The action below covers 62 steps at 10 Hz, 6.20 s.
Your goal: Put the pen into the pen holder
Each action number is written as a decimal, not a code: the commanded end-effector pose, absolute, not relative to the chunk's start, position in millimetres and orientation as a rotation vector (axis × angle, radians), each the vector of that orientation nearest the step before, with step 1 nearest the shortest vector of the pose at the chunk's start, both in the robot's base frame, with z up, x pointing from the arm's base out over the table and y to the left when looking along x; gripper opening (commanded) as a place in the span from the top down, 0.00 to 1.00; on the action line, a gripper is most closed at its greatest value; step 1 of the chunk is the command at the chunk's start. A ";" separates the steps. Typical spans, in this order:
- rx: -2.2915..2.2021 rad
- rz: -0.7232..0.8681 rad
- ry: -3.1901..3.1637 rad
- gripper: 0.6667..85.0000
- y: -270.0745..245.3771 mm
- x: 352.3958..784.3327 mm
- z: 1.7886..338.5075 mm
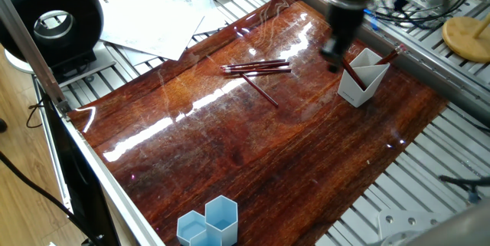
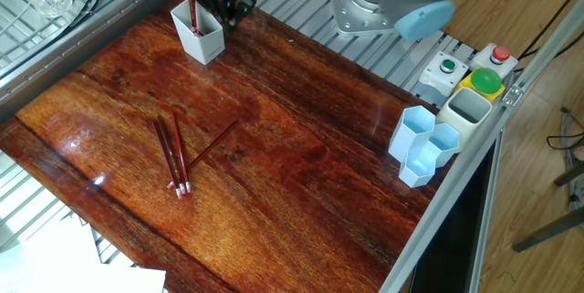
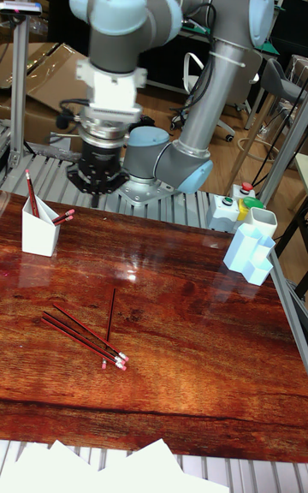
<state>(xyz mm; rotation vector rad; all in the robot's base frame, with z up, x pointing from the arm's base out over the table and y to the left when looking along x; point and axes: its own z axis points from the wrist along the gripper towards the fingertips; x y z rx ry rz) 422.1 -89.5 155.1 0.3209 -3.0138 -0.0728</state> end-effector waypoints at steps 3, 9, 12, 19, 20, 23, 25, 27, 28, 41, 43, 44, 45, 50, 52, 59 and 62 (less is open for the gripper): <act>0.454 -0.157 -3.032 1.00 -66.1 504.2 144.2; 0.588 -0.108 -2.994 1.00 -81.3 476.8 144.0; 0.715 -0.125 -3.014 1.00 -60.8 539.9 139.5; 0.941 -0.086 -2.915 0.82 -43.8 573.9 150.3; 1.000 -0.090 -2.872 0.73 -45.5 568.2 150.8; 1.114 -0.107 -2.834 0.56 -43.6 568.1 150.9; 1.065 -0.001 -2.812 0.56 -63.8 565.0 151.5; 1.067 0.088 -2.742 0.55 -84.5 555.5 154.7; 1.122 0.111 -2.676 0.51 -93.4 548.7 157.2; 1.124 0.111 -2.577 0.51 -91.5 534.0 155.4; 1.091 0.116 -2.585 0.49 -92.1 532.5 156.0; 1.099 0.109 -2.564 0.46 -93.0 528.6 157.3; 1.103 0.115 -2.536 0.45 -96.8 524.0 159.6; 1.055 0.147 -2.582 0.42 -64.0 557.1 96.3; 1.048 0.197 -2.605 0.43 -56.4 574.5 57.3; 1.007 0.304 -2.575 0.55 -61.4 589.0 27.1; 1.010 0.330 -2.559 0.57 -55.5 600.9 28.3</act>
